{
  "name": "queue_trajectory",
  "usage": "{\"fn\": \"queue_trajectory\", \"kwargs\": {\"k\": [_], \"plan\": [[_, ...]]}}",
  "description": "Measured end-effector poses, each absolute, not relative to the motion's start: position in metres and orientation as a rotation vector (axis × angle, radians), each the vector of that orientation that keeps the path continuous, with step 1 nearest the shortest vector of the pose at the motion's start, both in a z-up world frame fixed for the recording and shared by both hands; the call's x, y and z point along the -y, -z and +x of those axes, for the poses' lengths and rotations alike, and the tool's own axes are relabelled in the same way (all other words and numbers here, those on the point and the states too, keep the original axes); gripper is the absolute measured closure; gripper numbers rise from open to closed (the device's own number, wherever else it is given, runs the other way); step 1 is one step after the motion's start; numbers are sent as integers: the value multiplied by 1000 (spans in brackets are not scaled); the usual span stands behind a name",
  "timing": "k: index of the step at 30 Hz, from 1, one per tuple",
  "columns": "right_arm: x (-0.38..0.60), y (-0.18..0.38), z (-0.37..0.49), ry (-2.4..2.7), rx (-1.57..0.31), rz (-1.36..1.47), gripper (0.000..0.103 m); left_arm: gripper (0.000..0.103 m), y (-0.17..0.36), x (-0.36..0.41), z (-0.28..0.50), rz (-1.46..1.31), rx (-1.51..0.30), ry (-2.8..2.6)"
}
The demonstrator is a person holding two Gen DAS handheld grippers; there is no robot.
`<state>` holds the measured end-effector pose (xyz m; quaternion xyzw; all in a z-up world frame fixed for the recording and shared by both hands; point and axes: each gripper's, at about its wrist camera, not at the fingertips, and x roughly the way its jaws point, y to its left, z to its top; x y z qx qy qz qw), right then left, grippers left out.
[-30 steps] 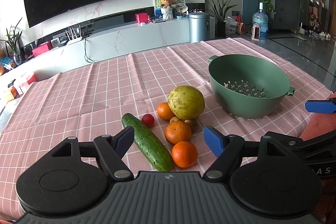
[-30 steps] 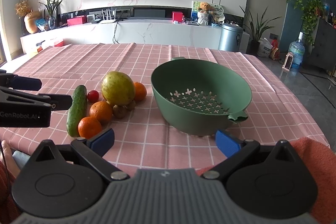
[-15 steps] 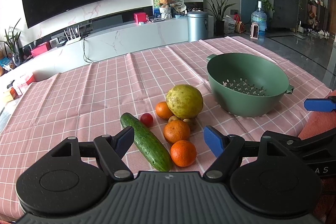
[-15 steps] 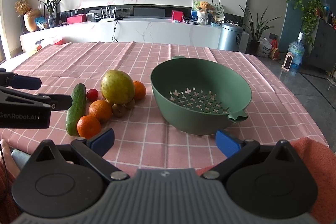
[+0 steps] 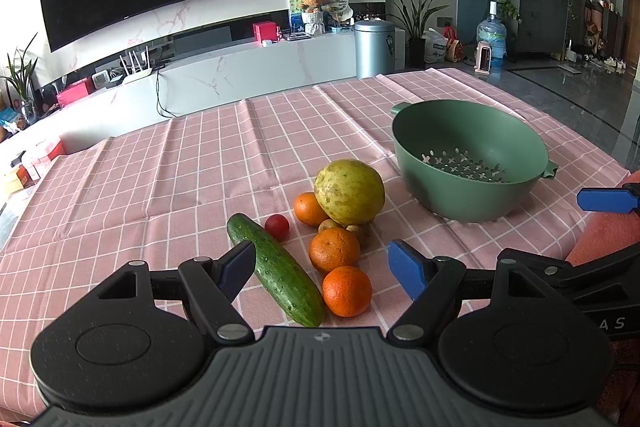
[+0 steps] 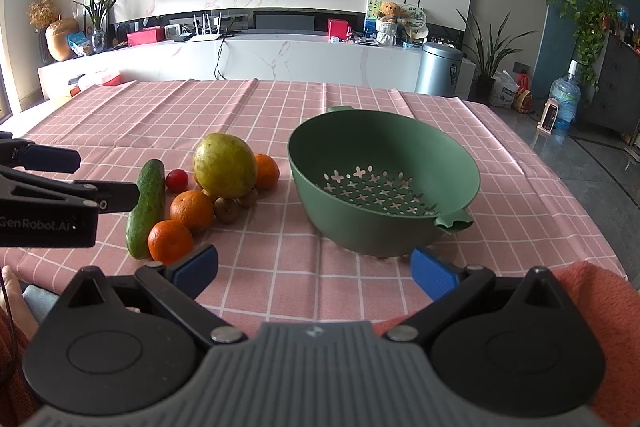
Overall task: Organize fruits
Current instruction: 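Grasp the yellow-green fruit with the right gripper while the left gripper grasps the cucumber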
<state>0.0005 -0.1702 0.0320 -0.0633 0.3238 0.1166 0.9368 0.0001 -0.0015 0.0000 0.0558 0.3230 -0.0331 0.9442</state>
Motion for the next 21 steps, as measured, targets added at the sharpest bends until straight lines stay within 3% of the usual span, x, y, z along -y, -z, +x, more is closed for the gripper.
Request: {"fn": "queue_trajectory", "kwargs": {"k": [4, 8, 15, 21], "plan": [[168, -34, 5, -260, -671, -110, 5, 20, -2, -4, 3, 58, -668, 69], [163, -34, 18, -348, -723, -89, 32, 34, 0, -15, 16, -14, -730, 56], [139, -38, 46, -451, -694, -114, 49, 59, 3, -36, 49, -99, -863, 1], [104, -34, 75, -500, -638, -191, 55, 59, 10, -53, 76, -200, -902, -25]]}}
